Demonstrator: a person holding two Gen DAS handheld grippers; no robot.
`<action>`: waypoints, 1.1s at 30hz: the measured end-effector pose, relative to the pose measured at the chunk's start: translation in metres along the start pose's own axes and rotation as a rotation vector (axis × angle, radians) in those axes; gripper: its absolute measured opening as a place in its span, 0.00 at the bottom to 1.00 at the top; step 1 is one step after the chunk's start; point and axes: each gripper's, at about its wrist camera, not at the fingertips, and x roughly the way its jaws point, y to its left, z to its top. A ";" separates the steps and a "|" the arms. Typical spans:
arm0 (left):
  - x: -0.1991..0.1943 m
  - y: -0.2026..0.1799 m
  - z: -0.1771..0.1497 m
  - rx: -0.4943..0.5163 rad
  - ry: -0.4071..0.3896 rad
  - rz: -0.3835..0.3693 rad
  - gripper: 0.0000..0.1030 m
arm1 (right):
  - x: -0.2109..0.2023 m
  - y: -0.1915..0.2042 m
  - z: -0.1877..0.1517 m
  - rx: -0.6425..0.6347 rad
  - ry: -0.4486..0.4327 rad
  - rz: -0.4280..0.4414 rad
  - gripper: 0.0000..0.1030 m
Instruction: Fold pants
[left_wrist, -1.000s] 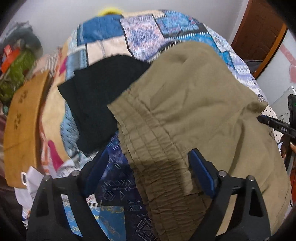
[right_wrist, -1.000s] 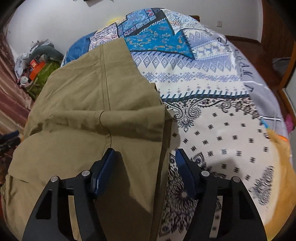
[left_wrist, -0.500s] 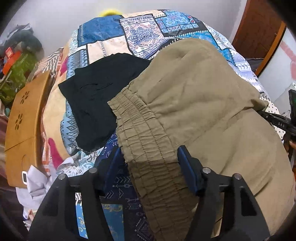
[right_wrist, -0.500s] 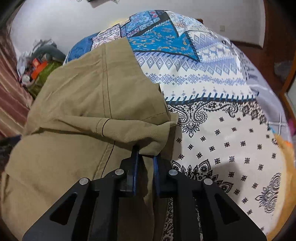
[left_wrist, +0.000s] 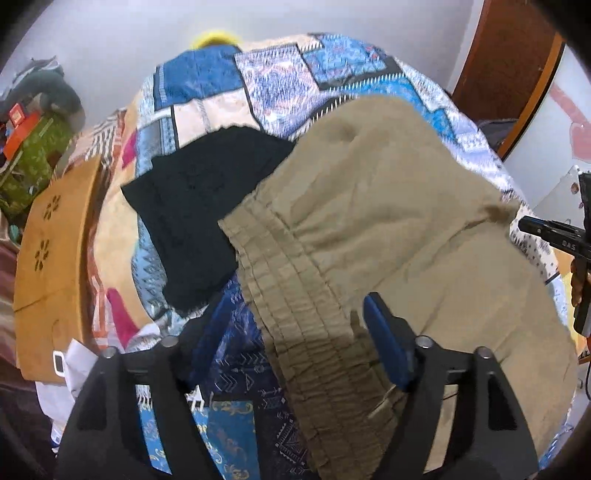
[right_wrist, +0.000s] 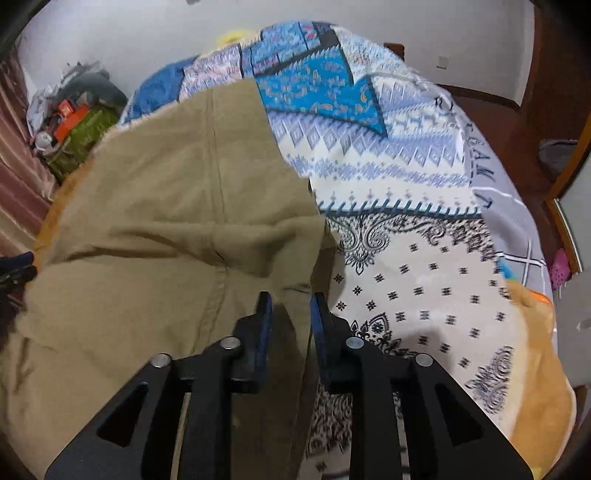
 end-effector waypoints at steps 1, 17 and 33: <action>-0.002 0.001 0.003 -0.003 -0.011 -0.001 0.79 | -0.008 0.000 0.003 -0.007 -0.025 0.001 0.26; 0.054 0.025 0.025 -0.130 0.115 -0.062 0.84 | 0.036 -0.006 0.050 0.023 -0.024 0.023 0.62; 0.065 0.009 0.018 0.004 0.038 0.149 0.59 | 0.082 0.000 0.039 -0.049 0.065 0.017 0.14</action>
